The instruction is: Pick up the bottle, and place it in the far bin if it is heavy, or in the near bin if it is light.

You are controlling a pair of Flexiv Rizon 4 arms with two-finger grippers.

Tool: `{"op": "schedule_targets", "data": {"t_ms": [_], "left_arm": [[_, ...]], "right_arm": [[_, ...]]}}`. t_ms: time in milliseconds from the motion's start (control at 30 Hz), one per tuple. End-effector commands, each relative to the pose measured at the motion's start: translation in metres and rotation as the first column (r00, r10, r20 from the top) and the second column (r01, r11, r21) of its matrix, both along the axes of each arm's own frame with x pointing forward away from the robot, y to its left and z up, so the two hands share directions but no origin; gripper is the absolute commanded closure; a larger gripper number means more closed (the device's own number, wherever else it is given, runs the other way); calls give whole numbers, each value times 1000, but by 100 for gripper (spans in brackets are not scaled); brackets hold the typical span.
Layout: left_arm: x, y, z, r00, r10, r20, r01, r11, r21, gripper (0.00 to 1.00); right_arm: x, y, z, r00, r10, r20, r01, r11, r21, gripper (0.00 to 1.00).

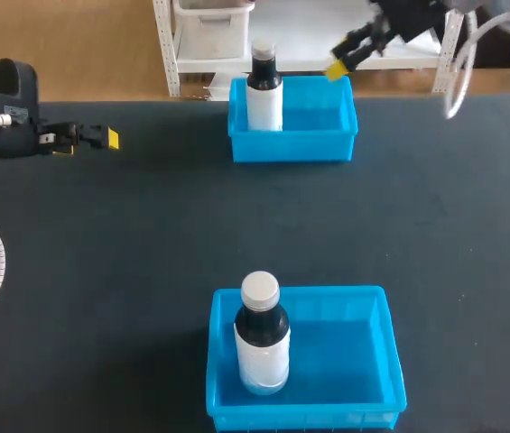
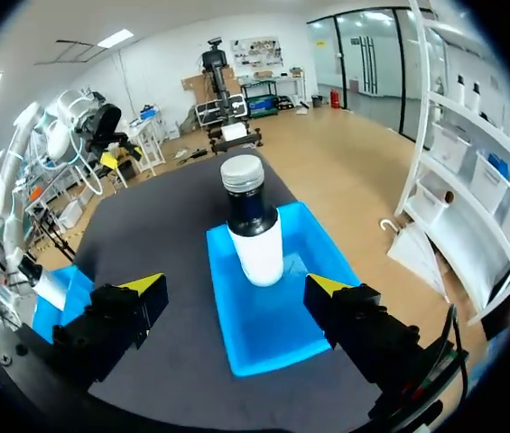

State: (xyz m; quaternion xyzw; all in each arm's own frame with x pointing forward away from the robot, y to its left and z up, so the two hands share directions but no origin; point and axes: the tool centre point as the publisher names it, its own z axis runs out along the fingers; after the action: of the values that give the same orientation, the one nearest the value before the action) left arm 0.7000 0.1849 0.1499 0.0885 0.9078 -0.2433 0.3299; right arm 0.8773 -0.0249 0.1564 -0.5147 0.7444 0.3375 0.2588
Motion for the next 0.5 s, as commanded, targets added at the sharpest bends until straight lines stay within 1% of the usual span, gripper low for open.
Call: {"op": "schedule_targets", "data": {"t_ms": [33, 133, 267, 367, 500], "left_arm": [[0, 0, 0, 1000, 0, 0, 0, 1000, 0, 0], [0, 0, 0, 1000, 0, 0, 0, 1000, 0, 0], [0, 0, 0, 1000, 0, 0, 0, 1000, 0, 0], [0, 0, 0, 1000, 0, 0, 0, 1000, 0, 0], [0, 0, 0, 1000, 0, 0, 0, 1000, 0, 0]], "right_arm": [[-45, -41, 23, 967, -230, 109, 234, 972, -23, 0], [-57, -56, 30, 942, -312, 122, 318, 947, -37, 0], [-74, -68, 37, 916, -377, 138, 387, 920, -53, 0], [-92, -73, 44, 892, -412, 185, 433, 896, -93, 0], [-117, -74, 50, 860, -457, 228, 489, 866, -109, 0]]}}
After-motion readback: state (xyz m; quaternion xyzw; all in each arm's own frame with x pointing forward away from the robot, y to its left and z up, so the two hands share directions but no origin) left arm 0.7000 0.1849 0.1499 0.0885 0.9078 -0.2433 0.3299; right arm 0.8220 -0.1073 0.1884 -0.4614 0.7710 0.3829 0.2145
